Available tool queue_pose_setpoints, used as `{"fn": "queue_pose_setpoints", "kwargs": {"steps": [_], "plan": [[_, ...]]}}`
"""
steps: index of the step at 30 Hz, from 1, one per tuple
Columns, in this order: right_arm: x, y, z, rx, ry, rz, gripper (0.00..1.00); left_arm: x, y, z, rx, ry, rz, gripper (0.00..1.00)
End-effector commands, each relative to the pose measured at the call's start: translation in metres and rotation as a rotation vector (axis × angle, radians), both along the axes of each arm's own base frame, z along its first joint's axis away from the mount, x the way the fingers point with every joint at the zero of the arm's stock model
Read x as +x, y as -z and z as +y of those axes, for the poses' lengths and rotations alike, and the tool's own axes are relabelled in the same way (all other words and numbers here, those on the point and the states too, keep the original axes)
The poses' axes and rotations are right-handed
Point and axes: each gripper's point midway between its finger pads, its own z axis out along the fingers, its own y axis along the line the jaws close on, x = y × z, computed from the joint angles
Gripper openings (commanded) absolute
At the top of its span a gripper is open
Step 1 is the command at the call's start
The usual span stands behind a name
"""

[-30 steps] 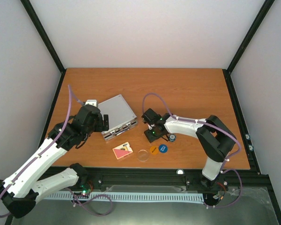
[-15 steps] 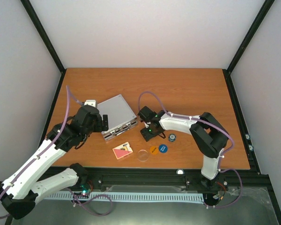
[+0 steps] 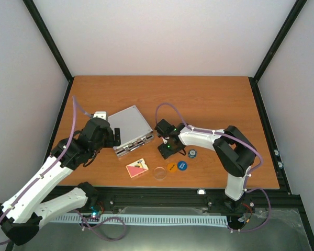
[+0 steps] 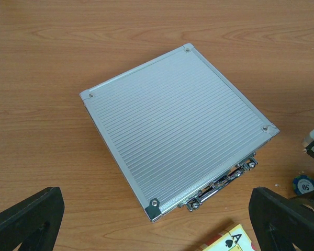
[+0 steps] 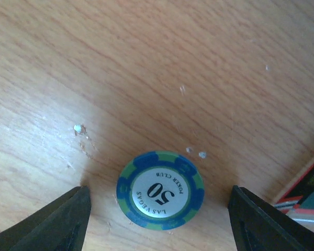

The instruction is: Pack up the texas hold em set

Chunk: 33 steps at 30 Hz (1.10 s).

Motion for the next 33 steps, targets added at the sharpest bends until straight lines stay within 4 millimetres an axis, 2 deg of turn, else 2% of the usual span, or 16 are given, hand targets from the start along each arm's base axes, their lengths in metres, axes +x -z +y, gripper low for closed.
{"fn": "queue_pose_setpoints", "kwargs": {"steps": [1,8,10,13,16,22,24,26,27,29,31,33], "plan": [[-0.014,0.001,-0.014,-0.047,0.000,0.038,0.73,0.000,-0.004,0.002,-0.003,-0.002,-0.016,1.00],[-0.012,0.005,-0.011,-0.048,-0.007,0.041,0.60,-0.001,-0.004,0.003,-0.008,-0.007,-0.022,1.00],[-0.012,0.008,-0.011,-0.053,-0.007,0.040,0.52,-0.002,-0.004,0.004,-0.006,-0.008,-0.021,1.00],[-0.010,0.011,-0.012,-0.059,-0.006,0.037,0.34,-0.002,-0.003,0.004,-0.005,-0.007,-0.018,1.00],[-0.010,0.012,-0.011,-0.059,-0.007,0.038,0.26,-0.002,-0.003,0.004,-0.001,-0.009,-0.019,1.00],[-0.009,0.006,-0.011,-0.049,-0.007,0.028,0.25,-0.002,-0.005,0.005,-0.003,-0.013,-0.026,1.00],[-0.008,0.001,-0.010,-0.043,-0.005,0.020,0.31,-0.002,-0.005,0.005,-0.002,-0.014,-0.024,1.00],[-0.006,-0.006,-0.006,-0.022,-0.009,0.008,0.42,-0.002,-0.005,0.005,-0.004,-0.013,-0.023,1.00],[-0.005,-0.010,-0.004,-0.009,-0.010,0.002,0.54,-0.002,-0.005,0.005,-0.005,-0.013,-0.024,1.00],[-0.003,-0.020,0.003,0.021,-0.017,-0.004,0.67,-0.002,-0.005,0.005,-0.003,-0.015,-0.023,1.00],[0.002,-0.029,0.010,0.037,-0.018,-0.015,0.85,-0.001,-0.006,0.004,-0.006,-0.013,-0.025,1.00],[0.006,-0.035,0.017,0.052,-0.027,-0.025,0.88,-0.001,-0.008,0.003,-0.007,-0.010,-0.027,1.00]]}}
